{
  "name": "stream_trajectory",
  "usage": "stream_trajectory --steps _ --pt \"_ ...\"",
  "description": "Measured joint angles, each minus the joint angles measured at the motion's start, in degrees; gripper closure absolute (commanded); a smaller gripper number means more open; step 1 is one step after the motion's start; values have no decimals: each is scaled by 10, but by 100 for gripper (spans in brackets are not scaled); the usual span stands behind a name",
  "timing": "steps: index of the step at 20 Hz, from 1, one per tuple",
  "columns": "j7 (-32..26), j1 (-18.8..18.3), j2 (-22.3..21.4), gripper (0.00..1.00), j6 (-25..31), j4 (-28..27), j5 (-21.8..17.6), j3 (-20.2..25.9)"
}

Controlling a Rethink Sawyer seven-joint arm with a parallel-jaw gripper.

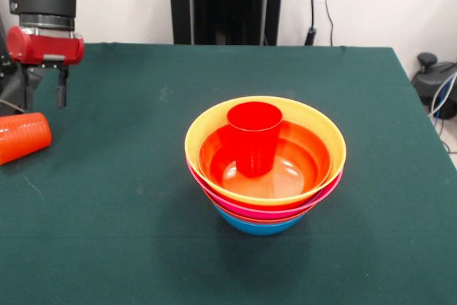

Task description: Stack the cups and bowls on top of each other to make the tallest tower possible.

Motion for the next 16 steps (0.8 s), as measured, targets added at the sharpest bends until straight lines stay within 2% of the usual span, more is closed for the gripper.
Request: stream_trajectory --steps 3,8,16 --pt "39 15 -6 0 1 -9 -1 -33" --pt "54 15 0 0 1 -20 -1 -65" --pt "54 -11 6 0 1 -23 -1 -75"
